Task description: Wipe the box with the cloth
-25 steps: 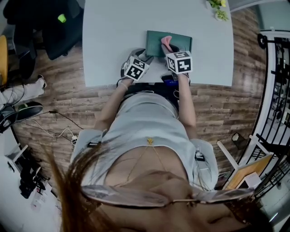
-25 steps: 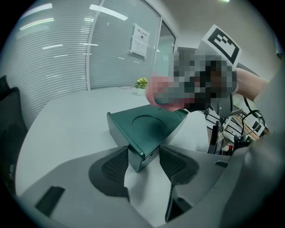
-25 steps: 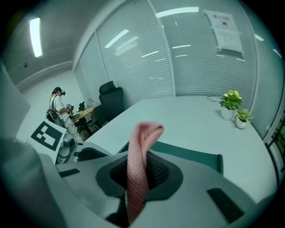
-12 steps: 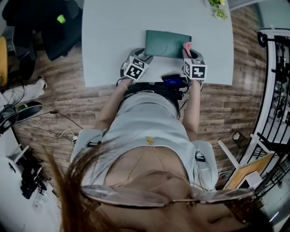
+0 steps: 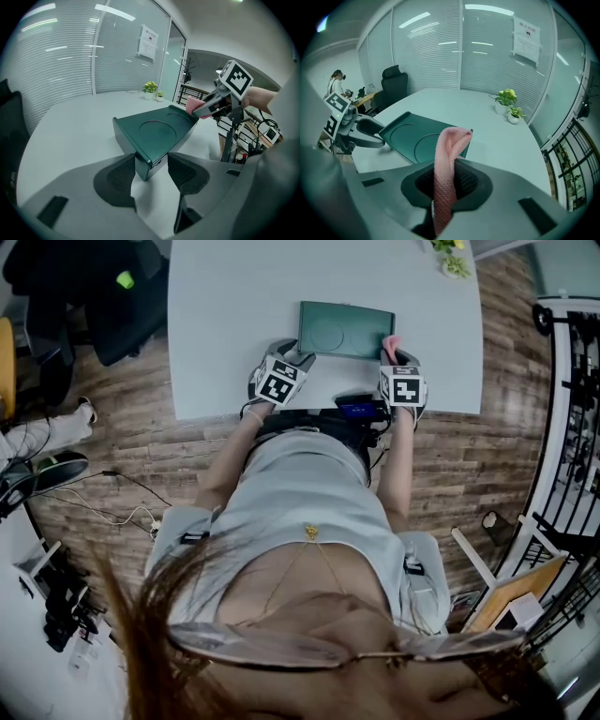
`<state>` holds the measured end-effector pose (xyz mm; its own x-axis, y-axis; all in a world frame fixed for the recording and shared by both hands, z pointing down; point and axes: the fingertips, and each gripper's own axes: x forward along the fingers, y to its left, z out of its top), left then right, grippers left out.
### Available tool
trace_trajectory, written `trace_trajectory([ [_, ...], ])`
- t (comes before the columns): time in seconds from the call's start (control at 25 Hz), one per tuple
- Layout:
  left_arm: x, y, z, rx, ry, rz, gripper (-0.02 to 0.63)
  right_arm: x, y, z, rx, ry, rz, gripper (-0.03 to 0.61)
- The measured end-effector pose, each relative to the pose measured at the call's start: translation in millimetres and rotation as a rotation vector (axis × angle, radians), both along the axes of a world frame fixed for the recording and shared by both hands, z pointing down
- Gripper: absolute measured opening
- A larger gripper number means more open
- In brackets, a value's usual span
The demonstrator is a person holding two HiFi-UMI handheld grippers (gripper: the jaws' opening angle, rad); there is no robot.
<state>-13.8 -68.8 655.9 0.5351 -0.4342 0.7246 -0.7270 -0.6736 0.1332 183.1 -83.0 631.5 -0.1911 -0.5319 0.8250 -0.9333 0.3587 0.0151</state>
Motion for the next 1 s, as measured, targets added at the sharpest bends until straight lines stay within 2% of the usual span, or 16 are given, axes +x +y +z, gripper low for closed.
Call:
trace_trajectory([
  [0.12,1,0,-1,-0.002,0.000,-0.005,0.233,2,2,3,-0.002,0.016,0.012,0.046],
  [0.48,1,0,1,-0.005,-0.004,-0.015,0.233,-3,2,7,-0.004,-0.035,0.059,0.046],
  [1.0,1,-1,0,-0.003,-0.010,-0.021,0.230,-25,2,12,-0.030,-0.086,0.043,0.046],
])
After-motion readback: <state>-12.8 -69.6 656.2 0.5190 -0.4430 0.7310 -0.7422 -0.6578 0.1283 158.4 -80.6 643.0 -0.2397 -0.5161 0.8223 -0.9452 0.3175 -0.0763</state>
